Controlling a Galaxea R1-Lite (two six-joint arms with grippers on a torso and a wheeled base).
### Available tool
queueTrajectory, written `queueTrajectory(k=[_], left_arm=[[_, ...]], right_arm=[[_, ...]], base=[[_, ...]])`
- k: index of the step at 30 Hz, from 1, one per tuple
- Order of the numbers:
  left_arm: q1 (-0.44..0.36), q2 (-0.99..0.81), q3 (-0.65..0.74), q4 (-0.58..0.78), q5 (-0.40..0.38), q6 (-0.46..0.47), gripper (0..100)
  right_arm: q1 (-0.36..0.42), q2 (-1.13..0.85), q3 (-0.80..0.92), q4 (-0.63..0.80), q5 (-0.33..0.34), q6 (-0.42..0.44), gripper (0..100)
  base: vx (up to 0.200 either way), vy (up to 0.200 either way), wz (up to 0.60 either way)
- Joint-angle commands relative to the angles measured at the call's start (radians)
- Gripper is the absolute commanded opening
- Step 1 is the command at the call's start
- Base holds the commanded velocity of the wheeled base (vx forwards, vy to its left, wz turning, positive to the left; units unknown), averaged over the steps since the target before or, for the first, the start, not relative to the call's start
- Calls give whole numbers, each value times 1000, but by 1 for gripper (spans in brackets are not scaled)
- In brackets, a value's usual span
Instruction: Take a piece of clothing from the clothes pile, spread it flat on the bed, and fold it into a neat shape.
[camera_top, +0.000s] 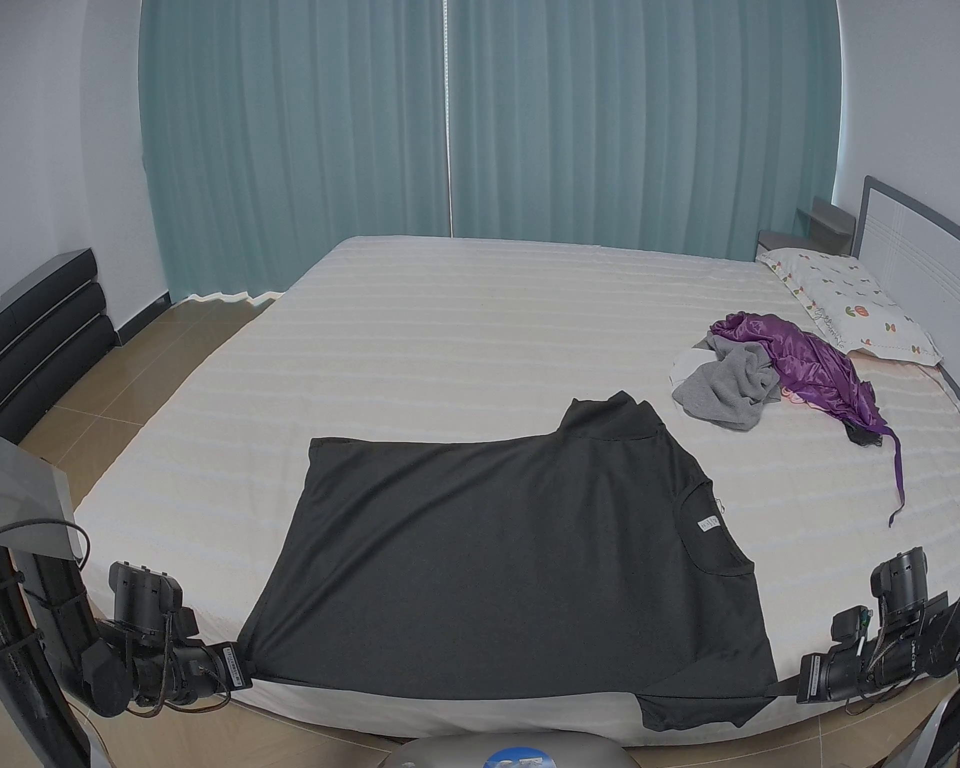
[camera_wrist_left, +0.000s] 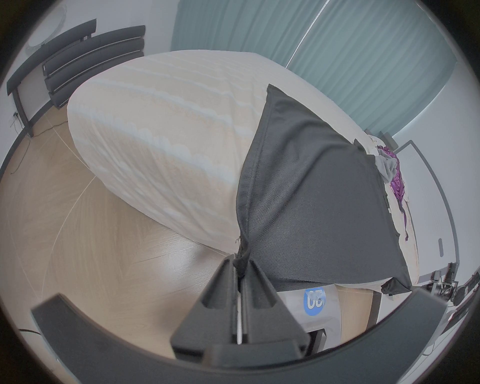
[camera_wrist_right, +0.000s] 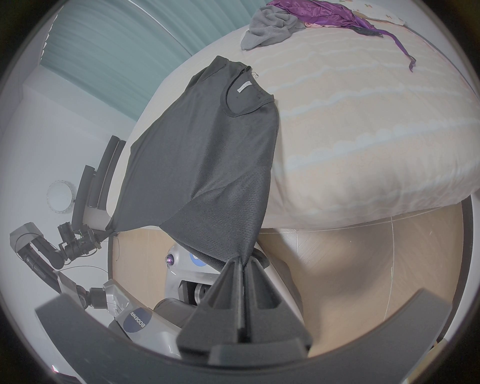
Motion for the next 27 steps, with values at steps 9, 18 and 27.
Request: queueTrajectory(k=[9,18,27], left_arm=[[-13,-89,18,140,8,80,0],[-36,-138,16,168,11,82,0],[-30,-139,-107,149,43,9,0]], right_arm=[[-60,-107,17,112,-2,-100,0],[-60,-153,13,127,-5,-121,0],[-56,-146,-93,119,-4,-64,0]], base=[[0,0,0],[0,0,0],[0,0,0]])
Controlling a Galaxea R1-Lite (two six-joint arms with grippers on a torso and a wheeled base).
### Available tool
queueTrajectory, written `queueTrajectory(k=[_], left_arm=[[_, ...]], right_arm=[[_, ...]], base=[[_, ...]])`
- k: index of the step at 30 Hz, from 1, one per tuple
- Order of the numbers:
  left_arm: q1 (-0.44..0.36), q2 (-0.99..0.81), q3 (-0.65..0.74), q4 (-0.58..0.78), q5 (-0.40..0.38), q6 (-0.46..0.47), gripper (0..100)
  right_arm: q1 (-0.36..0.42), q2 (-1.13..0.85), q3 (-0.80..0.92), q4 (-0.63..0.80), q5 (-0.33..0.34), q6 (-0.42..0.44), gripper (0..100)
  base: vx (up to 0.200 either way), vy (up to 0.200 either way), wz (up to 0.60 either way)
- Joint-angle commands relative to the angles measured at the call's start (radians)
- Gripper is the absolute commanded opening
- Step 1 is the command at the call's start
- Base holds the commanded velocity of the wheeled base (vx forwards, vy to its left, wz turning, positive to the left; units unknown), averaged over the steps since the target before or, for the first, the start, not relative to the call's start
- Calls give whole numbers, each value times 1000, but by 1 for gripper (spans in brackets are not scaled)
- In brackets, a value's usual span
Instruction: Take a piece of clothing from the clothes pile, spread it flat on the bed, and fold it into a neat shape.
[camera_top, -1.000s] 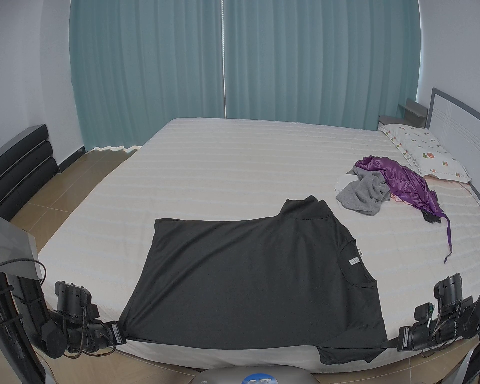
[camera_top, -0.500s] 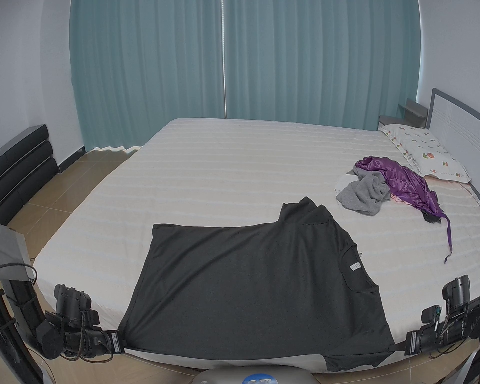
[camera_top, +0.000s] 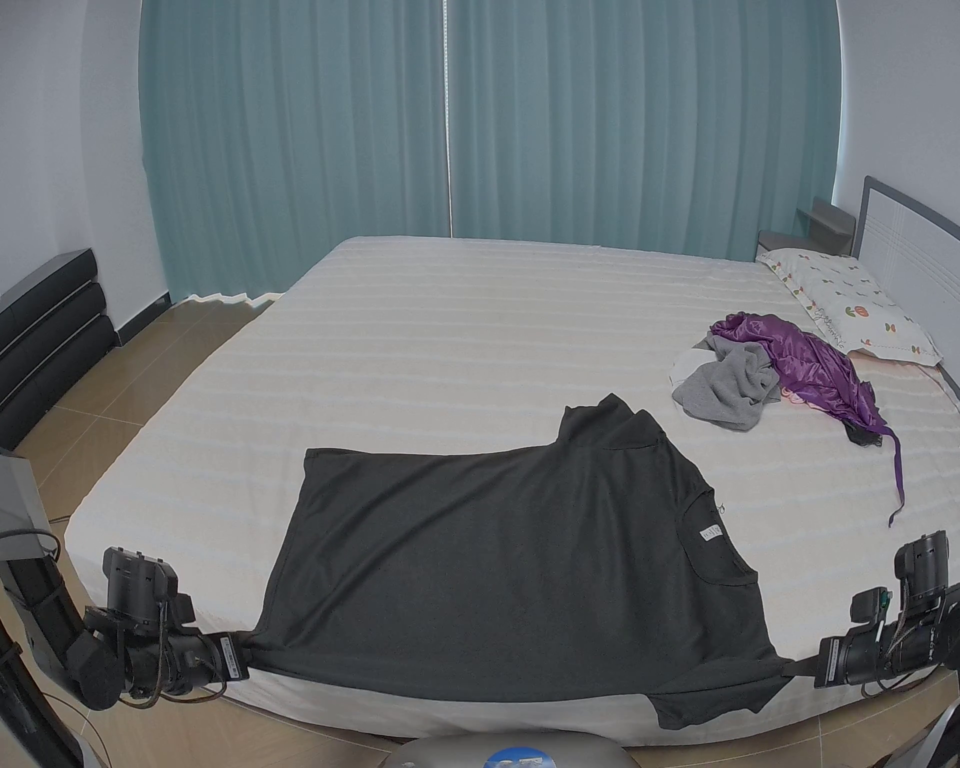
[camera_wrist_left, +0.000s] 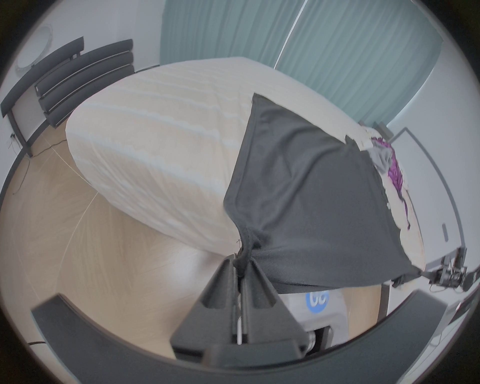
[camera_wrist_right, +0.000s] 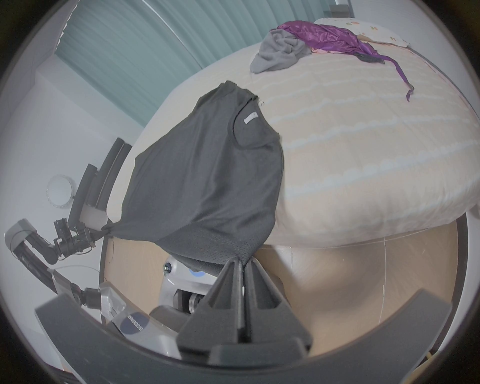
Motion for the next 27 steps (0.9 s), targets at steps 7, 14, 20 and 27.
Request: queueTrajectory(k=[7,14,20,27], left_arm=[[5,6,-169,-4,35,-167,0],[8,-3,-201,-4,36,-195,0],[3,-5,-203,-5,38,-195,0],[2,-22,-207,2,38,-195,0]], right_arm=[[13,18,-151,-1,-2,146,0],[31,43,-220,-3,-7,198,0],[33,43,-249,-3,-9,212,0],[34,43,-255,-8,-9,209,0]], base=[[0,0,0],[0,0,0],[0,0,0],[0,0,0]])
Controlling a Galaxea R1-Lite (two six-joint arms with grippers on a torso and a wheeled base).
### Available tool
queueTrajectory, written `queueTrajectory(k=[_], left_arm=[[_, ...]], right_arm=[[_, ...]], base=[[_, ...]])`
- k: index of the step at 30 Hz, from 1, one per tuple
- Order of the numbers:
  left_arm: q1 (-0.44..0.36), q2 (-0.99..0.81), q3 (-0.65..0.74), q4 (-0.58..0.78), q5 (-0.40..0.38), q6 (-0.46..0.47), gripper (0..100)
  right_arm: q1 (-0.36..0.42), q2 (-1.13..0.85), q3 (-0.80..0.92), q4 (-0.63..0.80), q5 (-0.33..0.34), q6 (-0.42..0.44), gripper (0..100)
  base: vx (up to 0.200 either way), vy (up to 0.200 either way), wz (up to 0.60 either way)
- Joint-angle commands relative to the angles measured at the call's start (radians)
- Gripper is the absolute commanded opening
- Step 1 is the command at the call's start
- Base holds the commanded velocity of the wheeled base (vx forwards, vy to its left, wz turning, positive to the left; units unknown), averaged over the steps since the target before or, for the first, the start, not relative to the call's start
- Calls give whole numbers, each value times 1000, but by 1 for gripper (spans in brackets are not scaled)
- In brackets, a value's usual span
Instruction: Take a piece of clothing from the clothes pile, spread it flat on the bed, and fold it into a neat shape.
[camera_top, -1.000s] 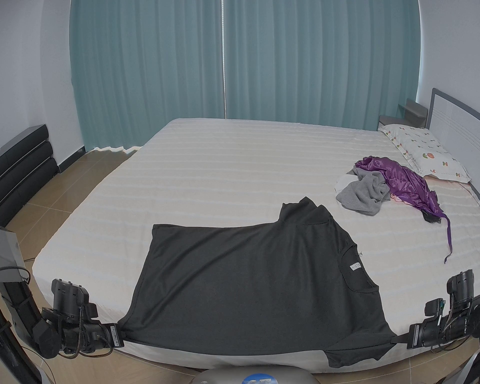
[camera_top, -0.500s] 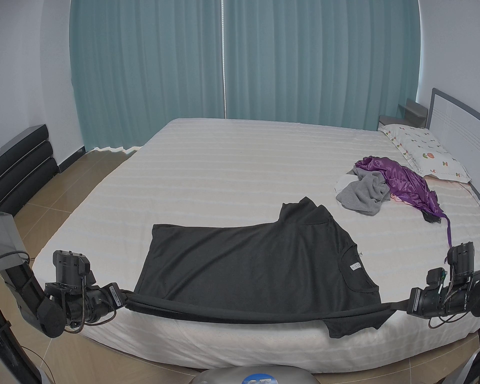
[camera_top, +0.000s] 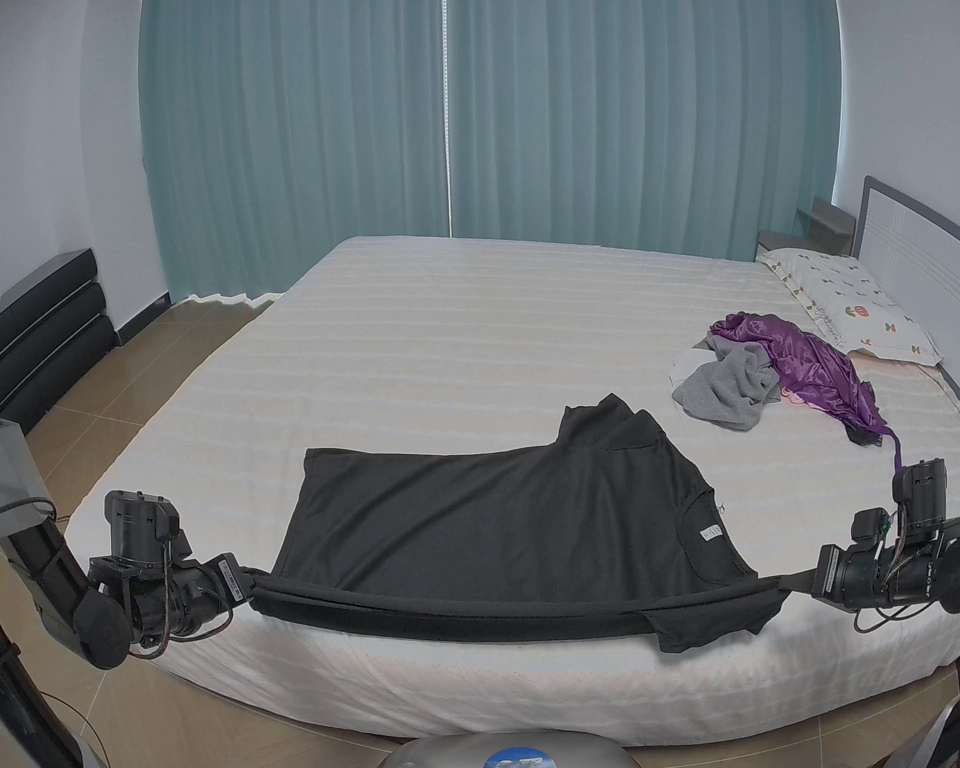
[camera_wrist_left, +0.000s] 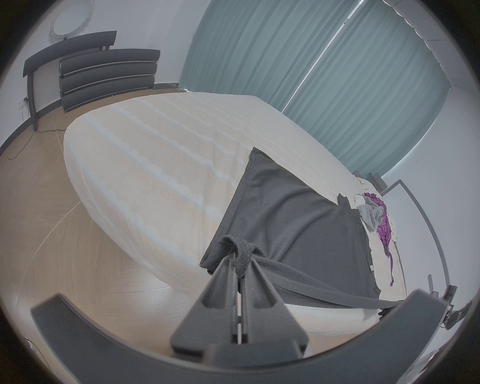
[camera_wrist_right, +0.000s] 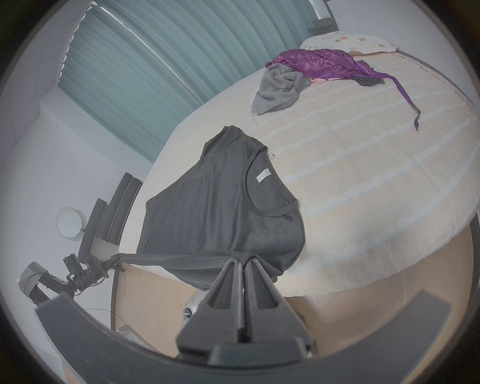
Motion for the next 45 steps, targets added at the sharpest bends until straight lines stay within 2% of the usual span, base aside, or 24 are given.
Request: queueTrajectory(k=[1,8,22,26,35,44,45], left_arm=[[-2,-9,-5,0,0,0,0],[-2,48,-47,2,0,1,0],[-4,160,-162,8,1,0,0],[-10,195,-203,10,1,1,0],[-13,272,-332,111,7,-2,0],[-15,341,-402,112,7,-17,0],[-16,342,-409,112,7,-23,0]], right_arm=[[2,4,0,-2,0,-3,0],[16,50,-12,-5,-9,0,0],[19,239,-157,-37,-6,9,0],[19,279,-195,-37,-6,54,0],[22,371,-261,-39,-3,65,0],[23,458,-327,-39,-3,81,0],[25,463,-330,-39,-2,86,100]], base=[[0,0,0],[0,0,0],[0,0,0],[0,0,0],[0,0,0],[0,0,0],[0,0,0]])
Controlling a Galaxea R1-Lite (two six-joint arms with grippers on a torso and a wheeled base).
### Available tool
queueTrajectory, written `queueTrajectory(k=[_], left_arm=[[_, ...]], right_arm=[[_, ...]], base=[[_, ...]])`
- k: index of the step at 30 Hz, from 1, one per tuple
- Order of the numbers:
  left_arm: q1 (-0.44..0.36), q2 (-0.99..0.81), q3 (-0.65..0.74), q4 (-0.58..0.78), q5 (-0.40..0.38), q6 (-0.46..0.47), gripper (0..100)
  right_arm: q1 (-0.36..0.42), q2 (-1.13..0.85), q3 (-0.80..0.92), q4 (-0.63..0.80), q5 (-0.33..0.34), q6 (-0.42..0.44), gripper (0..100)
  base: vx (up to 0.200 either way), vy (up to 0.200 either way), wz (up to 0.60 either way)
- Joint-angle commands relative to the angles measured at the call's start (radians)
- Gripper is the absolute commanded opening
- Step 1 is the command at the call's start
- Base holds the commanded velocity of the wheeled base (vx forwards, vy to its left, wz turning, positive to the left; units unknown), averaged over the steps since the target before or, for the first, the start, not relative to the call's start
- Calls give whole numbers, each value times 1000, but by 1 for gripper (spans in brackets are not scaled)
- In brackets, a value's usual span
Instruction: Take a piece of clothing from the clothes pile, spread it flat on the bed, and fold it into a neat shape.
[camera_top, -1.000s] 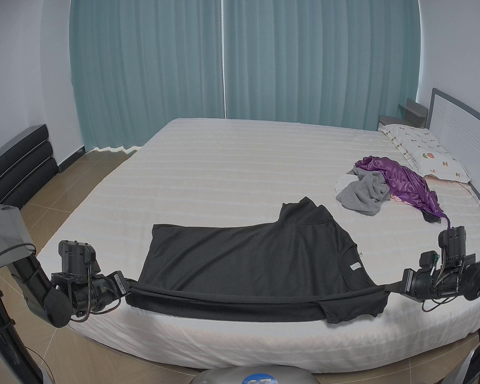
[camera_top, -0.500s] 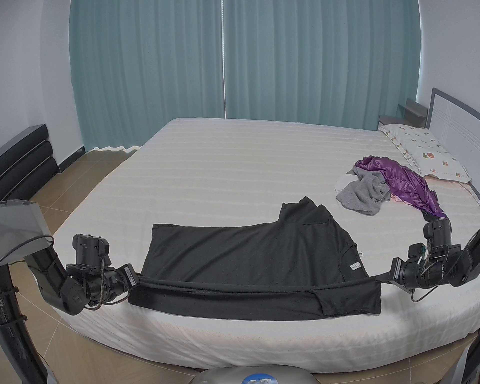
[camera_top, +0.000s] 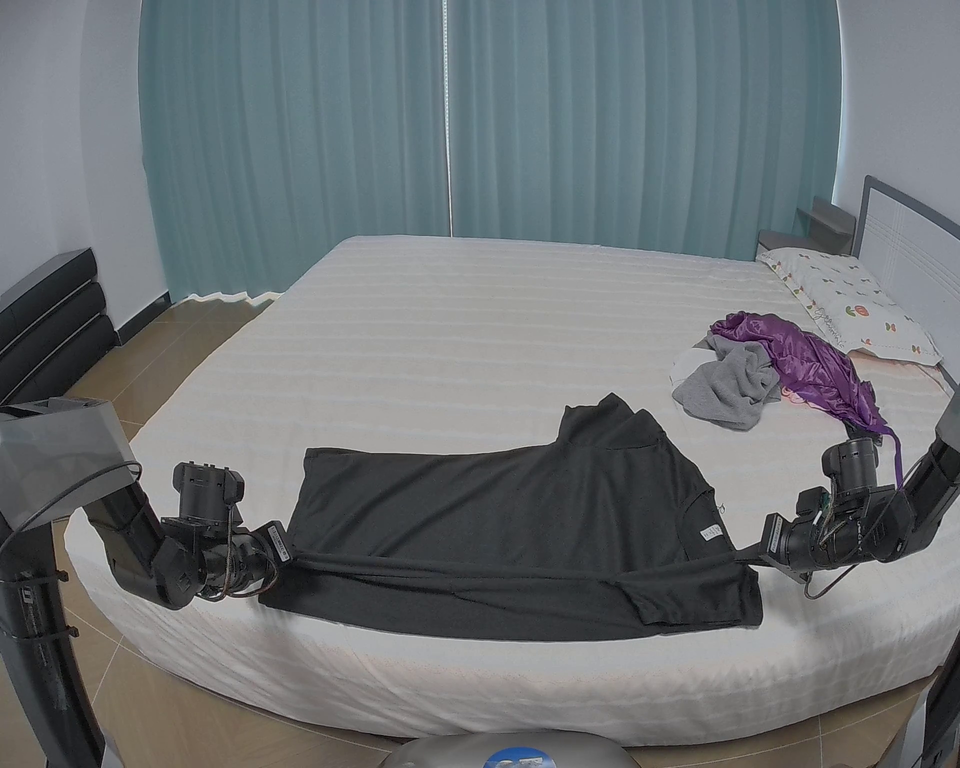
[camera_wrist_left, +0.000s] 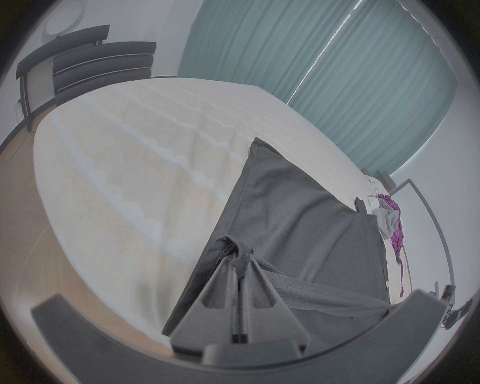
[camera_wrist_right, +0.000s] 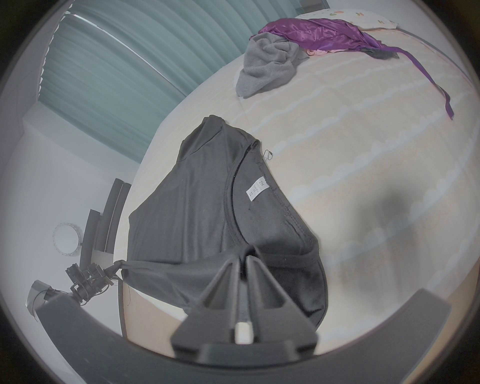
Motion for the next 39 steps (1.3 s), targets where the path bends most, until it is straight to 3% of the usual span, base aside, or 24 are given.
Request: queueTrajectory(k=[1,9,15,17,21,22,24,28,33,39], left_arm=[[-2,39,-34,-1,0,-20,100],[0,20,-29,-4,0,-73,100],[9,-93,9,-9,-1,-146,100],[9,-162,52,-10,-11,-191,100],[-2,-191,92,-9,-15,-201,100],[-5,-196,120,-12,-18,-204,100],[-25,-188,126,-13,-15,-232,100],[-28,-193,135,-33,-34,-303,100],[-40,-179,141,-47,-40,-307,100],[-63,-174,149,-47,-38,-309,100]], right_arm=[[4,54,-27,-2,2,14,100],[7,13,9,-65,20,91,100],[10,-36,127,-238,19,185,100],[24,-67,211,-379,13,278,100],[36,-87,280,-485,11,349,100],[41,-88,334,-571,13,413,100],[55,-75,372,-637,13,459,100],[59,-30,404,-707,14,478,100],[59,-22,421,-723,25,531,100],[58,-1,423,-724,25,551,100]], base=[[0,0,0],[0,0,0],[0,0,0],[0,0,0],[0,0,0],[0,0,0],[0,0,0],[0,0,0],[0,0,0],[0,-200,0]])
